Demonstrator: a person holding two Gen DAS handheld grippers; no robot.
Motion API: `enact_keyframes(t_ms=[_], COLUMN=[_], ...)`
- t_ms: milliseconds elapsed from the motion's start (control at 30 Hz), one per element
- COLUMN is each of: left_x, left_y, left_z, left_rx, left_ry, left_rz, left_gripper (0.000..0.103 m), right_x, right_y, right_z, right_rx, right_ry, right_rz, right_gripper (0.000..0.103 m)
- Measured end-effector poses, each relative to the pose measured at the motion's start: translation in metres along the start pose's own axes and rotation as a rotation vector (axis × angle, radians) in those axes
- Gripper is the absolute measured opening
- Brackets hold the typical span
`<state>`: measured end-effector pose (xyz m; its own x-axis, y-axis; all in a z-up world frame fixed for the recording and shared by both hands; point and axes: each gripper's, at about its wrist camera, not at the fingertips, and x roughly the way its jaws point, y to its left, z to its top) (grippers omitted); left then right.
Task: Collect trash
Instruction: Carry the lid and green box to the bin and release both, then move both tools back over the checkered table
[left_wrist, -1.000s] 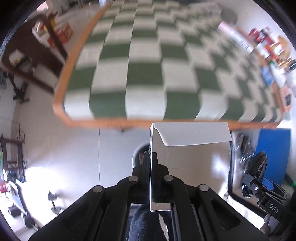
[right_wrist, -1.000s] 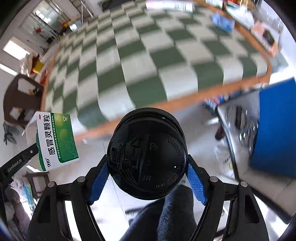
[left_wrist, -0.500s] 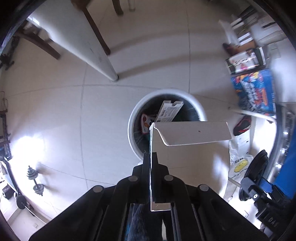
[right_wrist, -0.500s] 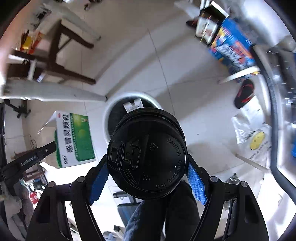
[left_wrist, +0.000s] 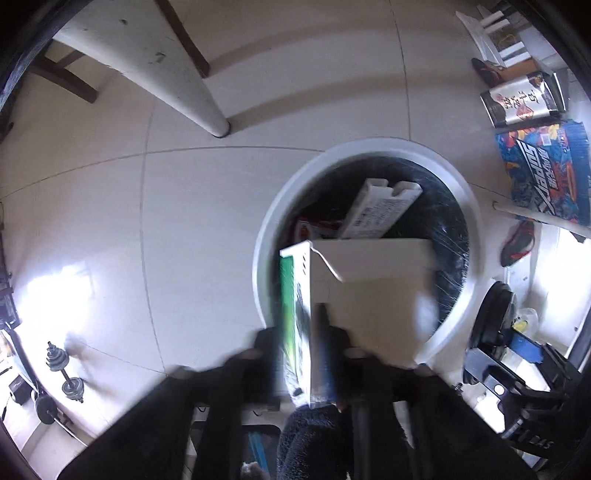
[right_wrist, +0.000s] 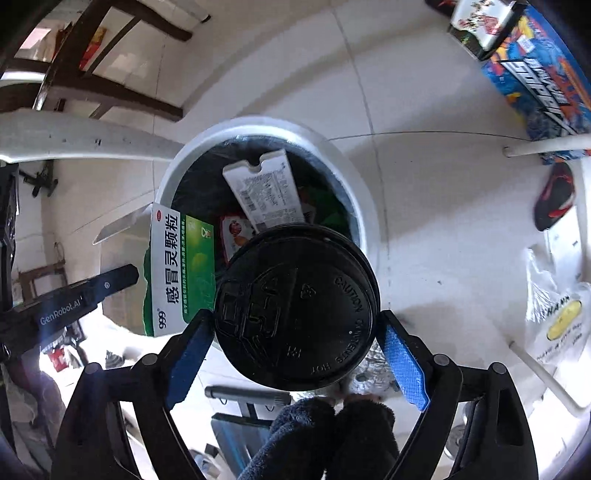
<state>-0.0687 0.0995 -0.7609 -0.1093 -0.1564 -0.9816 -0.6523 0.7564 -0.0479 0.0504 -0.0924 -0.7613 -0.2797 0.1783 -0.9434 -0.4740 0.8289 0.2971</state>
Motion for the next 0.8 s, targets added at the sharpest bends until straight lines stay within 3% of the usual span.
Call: enact_keyframes(t_ms=[67,500,800], left_x=[-0.007,-0.044,-0.096], left_y=[0.008,0.011,0.002], left_z=[-0.002,-0.019,-0.051], left_rx=[-0.012,-0.016,-0.033], left_ry=[-0.032,-0.146,-0.173], left_rz=[0.010,0.049,0.048], left_gripper=[0.103,0.103,0.103], right_x=[0.002,-0.031,-0.084], right_y=[-0.001,0.000,0.005], right_z=[0.001,-0.004,-0.016], right_rx=[-0.007,-0.030,0.002], right_ry=[0.001,-0.082,-0.123], right_rz=[0.007,-0.176,-0.203], right_gripper=[0.103,0.103,0.103])
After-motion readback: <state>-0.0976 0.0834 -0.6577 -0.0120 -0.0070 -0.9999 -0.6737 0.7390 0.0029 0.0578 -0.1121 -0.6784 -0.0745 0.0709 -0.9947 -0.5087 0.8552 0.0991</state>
